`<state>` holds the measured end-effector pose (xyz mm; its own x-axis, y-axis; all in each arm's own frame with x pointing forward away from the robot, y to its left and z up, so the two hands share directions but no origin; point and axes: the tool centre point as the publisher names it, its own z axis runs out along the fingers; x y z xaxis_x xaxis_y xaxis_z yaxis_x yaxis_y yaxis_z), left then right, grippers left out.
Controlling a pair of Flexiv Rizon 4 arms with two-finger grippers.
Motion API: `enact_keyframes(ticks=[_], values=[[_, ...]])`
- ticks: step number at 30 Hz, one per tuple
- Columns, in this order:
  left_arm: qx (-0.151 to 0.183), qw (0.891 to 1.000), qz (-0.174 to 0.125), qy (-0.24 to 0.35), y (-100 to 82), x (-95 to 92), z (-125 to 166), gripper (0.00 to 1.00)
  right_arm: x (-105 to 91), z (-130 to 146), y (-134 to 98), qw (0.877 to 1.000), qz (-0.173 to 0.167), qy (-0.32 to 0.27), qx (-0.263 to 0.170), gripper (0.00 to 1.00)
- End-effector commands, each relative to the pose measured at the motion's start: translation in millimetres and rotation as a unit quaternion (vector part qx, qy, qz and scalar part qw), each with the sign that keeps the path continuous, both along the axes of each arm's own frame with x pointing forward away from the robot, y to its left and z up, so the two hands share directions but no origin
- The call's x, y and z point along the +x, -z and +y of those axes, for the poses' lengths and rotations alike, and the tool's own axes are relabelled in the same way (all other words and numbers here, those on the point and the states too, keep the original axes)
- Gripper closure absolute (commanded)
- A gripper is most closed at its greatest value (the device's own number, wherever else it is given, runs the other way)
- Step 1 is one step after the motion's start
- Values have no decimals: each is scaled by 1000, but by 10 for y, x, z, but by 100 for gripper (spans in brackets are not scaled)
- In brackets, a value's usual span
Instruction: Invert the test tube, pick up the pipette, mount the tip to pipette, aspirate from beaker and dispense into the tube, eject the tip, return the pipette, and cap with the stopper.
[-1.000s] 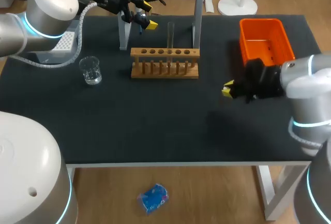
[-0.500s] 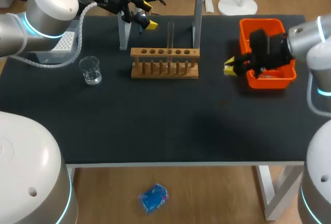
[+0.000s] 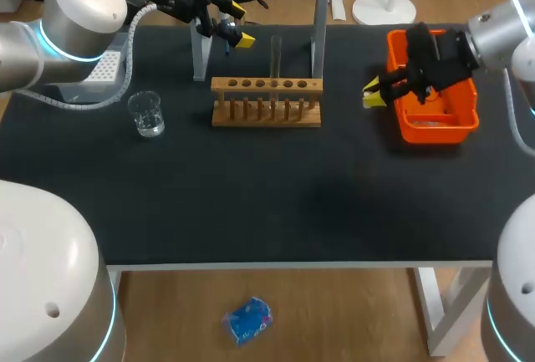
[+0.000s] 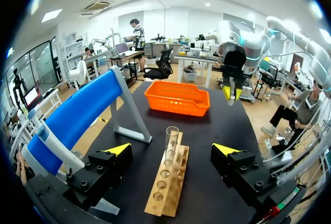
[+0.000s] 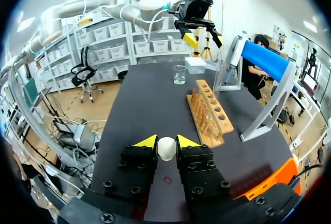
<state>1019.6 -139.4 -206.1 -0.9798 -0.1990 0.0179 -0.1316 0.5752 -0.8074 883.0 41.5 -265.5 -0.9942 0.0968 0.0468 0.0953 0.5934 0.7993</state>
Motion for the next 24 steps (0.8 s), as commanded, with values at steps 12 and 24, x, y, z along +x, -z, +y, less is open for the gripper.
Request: enact_keyframes(ticks=[12,24], values=[[1,1000,2,1,-9,8,2,0,339,106,-199,999,-31,-37,-11,100],[1,1000,2,1,-9,8,2,0,891,438,-372,997,-54,-47,-19,100]])
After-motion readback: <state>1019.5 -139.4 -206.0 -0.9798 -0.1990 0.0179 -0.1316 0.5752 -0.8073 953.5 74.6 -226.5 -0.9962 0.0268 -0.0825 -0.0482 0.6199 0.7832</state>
